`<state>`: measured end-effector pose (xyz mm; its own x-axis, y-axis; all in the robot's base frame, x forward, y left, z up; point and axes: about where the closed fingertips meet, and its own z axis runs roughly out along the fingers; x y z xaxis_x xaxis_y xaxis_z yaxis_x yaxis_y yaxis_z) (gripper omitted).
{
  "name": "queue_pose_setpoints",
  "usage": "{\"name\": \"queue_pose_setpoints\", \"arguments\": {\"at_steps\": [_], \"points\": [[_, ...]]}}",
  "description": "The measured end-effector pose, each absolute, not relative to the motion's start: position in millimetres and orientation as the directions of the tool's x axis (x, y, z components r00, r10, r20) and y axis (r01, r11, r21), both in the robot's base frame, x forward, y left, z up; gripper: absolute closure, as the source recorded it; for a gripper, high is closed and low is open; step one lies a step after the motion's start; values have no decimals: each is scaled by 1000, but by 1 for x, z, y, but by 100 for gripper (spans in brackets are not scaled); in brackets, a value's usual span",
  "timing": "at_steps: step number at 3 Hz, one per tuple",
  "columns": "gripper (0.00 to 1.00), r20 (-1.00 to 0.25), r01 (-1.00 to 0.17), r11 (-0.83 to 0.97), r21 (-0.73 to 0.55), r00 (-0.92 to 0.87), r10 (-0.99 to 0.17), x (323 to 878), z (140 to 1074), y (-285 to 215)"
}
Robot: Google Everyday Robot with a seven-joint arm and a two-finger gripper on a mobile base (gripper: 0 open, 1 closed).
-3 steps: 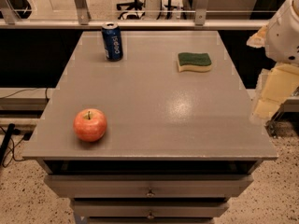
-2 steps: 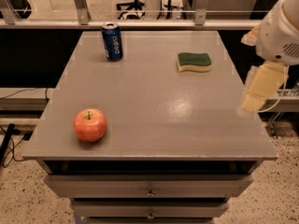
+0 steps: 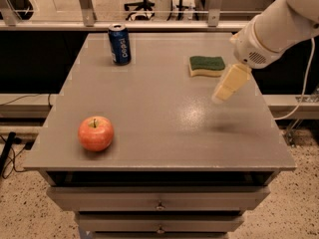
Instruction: Move sponge near apple
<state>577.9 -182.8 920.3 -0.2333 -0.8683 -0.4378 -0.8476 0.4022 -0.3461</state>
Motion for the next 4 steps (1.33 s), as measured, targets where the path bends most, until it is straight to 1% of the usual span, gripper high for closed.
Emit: {"name": "queue_pose_setpoints", "arguments": {"at_steps": [1, 2, 3, 4], "points": [[0, -518, -833, 451, -321, -244, -820, 625, 903, -176], [0, -608, -816, 517, -259, -278, -744, 674, 890, -178], [0, -673, -794, 580, -185, -328, -663, 712, 880, -187], [0, -690, -771, 628, -110, -395, -607, 734, 872, -196]]}}
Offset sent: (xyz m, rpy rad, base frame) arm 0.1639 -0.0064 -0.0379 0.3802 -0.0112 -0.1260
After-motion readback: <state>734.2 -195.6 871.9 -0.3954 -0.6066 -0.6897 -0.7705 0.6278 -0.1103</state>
